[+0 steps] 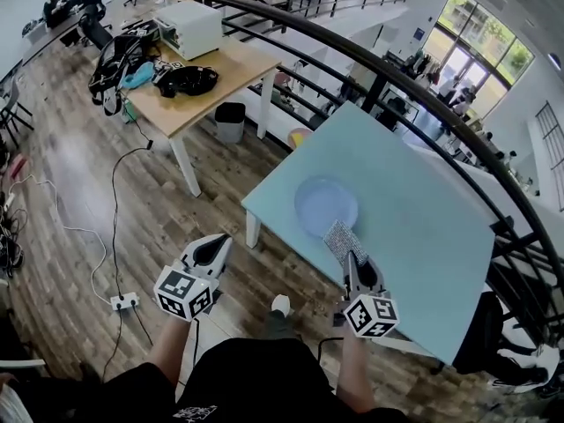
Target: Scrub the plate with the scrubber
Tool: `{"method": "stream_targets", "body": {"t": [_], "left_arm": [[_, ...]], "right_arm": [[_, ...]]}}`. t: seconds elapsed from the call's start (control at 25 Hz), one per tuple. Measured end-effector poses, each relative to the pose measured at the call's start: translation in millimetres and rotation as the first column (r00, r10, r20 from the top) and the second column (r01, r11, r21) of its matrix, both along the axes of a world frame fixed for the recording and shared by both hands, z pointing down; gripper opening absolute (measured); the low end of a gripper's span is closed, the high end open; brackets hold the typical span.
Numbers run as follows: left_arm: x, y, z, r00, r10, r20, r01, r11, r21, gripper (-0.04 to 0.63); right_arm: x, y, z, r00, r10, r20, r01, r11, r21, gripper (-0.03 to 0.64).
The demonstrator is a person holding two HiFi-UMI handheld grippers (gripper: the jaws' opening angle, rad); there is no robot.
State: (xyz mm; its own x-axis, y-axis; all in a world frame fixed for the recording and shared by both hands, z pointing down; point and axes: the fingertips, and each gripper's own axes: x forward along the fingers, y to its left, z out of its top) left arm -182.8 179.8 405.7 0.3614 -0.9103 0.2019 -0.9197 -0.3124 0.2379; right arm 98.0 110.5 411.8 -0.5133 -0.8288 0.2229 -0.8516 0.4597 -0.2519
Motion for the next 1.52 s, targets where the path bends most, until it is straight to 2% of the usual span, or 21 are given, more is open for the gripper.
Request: {"method": "stream_targets", "body": {"t": [0.28,0.56,0.92,1.16,1.32,1.52], "left_arm": [[31,-73,3,0.999,-0.025,0.023,0.025,1.0,-0.015,0.009],[79,-140,9,0.999,0.004,0.041,-0.002,0.999,-0.036,0.009],[106,-173,15,0.999,-0.02,0.026,0.021,0.999,-0.031,0.009],[112,-176,35,0.998,0.0,0.06,0.006,0.996,-0.086,0.009],[115,-182,54,0.999,0.018,0.052,-0.011,0.992,-0.129,0.008],[123,-202,102,0.994,0.111,0.017,-0.102,0.959,-0.263,0.009]], "right_arm": [[14,-75,22,0.997,-0.072,0.001,0.071,0.996,-0.053,0.087],[39,-133,39,0.993,-0.115,0.039,0.118,0.989,-0.092,0.087],[55,-162,59,0.981,-0.191,0.032,0.194,0.973,-0.122,0.087],[56,-164,72,0.976,-0.213,0.052,0.219,0.963,-0.16,0.087],[59,-163,88,0.976,-0.207,0.061,0.215,0.957,-0.196,0.087],[64,-176,106,0.982,-0.154,0.113,0.177,0.953,-0.247,0.086]]}}
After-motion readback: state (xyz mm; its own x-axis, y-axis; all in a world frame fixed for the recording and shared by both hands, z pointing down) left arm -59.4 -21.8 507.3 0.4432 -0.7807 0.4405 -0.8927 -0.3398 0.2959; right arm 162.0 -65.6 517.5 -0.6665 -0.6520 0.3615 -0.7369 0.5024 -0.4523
